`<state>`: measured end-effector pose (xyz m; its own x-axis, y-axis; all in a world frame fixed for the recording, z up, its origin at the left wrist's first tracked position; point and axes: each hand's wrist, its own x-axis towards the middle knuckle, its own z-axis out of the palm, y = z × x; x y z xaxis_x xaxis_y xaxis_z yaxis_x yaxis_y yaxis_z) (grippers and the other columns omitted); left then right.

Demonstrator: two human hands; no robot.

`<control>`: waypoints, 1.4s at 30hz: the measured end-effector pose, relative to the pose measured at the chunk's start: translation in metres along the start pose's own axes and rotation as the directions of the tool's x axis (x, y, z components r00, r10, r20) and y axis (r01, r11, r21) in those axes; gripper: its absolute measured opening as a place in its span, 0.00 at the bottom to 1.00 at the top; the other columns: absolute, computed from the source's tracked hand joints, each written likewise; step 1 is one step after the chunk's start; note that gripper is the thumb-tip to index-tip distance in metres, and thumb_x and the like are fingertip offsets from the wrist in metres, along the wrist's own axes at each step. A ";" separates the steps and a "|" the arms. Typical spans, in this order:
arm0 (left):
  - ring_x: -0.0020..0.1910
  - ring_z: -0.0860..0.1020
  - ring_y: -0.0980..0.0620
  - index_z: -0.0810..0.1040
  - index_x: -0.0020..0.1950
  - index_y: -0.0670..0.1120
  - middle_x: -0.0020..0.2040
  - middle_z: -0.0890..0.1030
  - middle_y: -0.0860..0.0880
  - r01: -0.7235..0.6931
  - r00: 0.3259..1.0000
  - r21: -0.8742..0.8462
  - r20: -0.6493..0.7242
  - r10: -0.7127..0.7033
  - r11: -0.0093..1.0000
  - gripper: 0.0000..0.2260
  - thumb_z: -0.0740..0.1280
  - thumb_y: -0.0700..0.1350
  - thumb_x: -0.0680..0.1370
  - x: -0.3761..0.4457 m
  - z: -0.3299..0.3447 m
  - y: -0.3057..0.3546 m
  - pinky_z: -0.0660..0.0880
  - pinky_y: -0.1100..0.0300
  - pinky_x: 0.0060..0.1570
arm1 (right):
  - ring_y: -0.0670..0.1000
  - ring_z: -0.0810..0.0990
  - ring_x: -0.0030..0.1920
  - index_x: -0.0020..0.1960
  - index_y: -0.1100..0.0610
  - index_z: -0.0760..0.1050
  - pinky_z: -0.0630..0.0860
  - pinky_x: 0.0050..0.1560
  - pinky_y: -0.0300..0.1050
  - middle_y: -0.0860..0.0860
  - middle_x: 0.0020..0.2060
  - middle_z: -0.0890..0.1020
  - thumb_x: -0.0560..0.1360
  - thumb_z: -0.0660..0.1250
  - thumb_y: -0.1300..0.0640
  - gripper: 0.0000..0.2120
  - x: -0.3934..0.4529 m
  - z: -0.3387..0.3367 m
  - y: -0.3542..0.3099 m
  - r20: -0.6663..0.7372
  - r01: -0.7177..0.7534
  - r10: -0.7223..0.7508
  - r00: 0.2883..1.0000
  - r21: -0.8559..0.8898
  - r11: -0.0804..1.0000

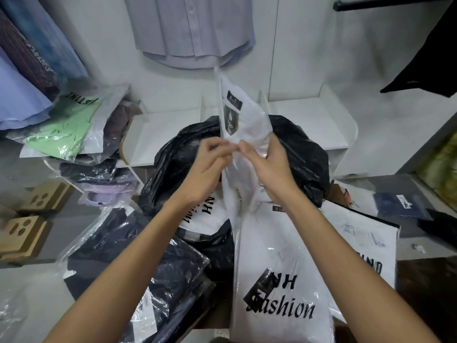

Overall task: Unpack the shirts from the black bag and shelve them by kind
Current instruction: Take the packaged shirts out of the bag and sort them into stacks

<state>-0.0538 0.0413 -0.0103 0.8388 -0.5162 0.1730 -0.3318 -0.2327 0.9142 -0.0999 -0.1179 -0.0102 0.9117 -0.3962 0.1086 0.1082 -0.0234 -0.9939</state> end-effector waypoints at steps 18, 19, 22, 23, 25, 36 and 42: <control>0.50 0.85 0.42 0.81 0.60 0.43 0.54 0.86 0.41 0.400 0.884 -0.422 -0.058 -0.464 0.814 0.11 0.71 0.36 0.79 -0.013 0.048 -0.056 0.82 0.48 0.50 | 0.50 0.88 0.51 0.63 0.56 0.81 0.83 0.46 0.40 0.49 0.52 0.88 0.79 0.73 0.57 0.13 -0.050 -0.129 0.062 -0.071 -0.291 0.287 0.955 -0.050 0.955; 0.49 0.85 0.42 0.81 0.59 0.44 0.53 0.87 0.42 0.435 0.879 -0.348 -0.038 -0.476 0.831 0.11 0.71 0.36 0.78 -0.021 0.056 -0.064 0.82 0.48 0.49 | 0.50 0.88 0.50 0.61 0.56 0.82 0.83 0.45 0.40 0.50 0.51 0.88 0.77 0.74 0.58 0.13 -0.062 -0.134 0.082 -0.103 -0.344 0.339 0.935 -0.044 0.938; 0.45 0.85 0.49 0.78 0.53 0.50 0.47 0.86 0.52 0.501 0.865 -0.108 0.030 -0.501 0.859 0.11 0.72 0.36 0.75 -0.045 0.077 -0.080 0.81 0.56 0.44 | 0.52 0.87 0.47 0.57 0.57 0.79 0.82 0.44 0.44 0.53 0.48 0.87 0.75 0.76 0.58 0.12 -0.094 -0.142 0.133 -0.242 -0.470 0.443 0.863 -0.070 0.880; 0.45 0.83 0.53 0.77 0.53 0.50 0.47 0.84 0.53 0.529 0.848 0.001 0.040 -0.528 0.849 0.11 0.72 0.38 0.75 -0.052 0.083 -0.084 0.79 0.60 0.41 | 0.54 0.86 0.46 0.55 0.58 0.78 0.81 0.44 0.47 0.54 0.47 0.87 0.76 0.76 0.55 0.11 -0.104 -0.144 0.146 -0.278 -0.496 0.452 0.848 -0.109 0.862; 0.43 0.80 0.59 0.75 0.53 0.50 0.48 0.82 0.53 0.562 0.812 0.185 0.063 -0.580 0.807 0.10 0.72 0.41 0.75 -0.062 0.087 -0.096 0.73 0.68 0.36 | 0.55 0.82 0.41 0.51 0.60 0.77 0.76 0.42 0.49 0.57 0.42 0.84 0.78 0.73 0.51 0.12 -0.119 -0.151 0.164 -0.295 -0.533 0.470 0.832 -0.189 0.824; 0.47 0.84 0.48 0.81 0.49 0.49 0.45 0.84 0.52 0.497 0.822 0.427 0.046 -0.567 0.756 0.03 0.68 0.43 0.77 -0.054 0.060 -0.117 0.82 0.52 0.48 | 0.51 0.81 0.40 0.55 0.47 0.75 0.73 0.40 0.40 0.51 0.39 0.81 0.75 0.77 0.53 0.14 -0.137 -0.162 0.179 -0.353 -0.503 0.393 0.849 -0.313 0.805; 0.81 0.58 0.39 0.65 0.79 0.51 0.82 0.60 0.42 -0.045 0.773 0.758 0.439 -0.458 0.650 0.26 0.63 0.45 0.80 -0.027 0.022 -0.168 0.55 0.45 0.80 | 0.52 0.79 0.42 0.60 0.49 0.76 0.77 0.49 0.45 0.53 0.40 0.81 0.76 0.76 0.52 0.16 -0.122 -0.161 0.185 -0.417 -0.501 0.372 0.829 -0.260 0.826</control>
<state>-0.0305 0.0759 -0.1766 0.6112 -0.6541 -0.4457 -0.5807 -0.7532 0.3090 -0.2544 -0.2217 -0.2113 0.6312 -0.7200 -0.2884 -0.4703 -0.0596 -0.8805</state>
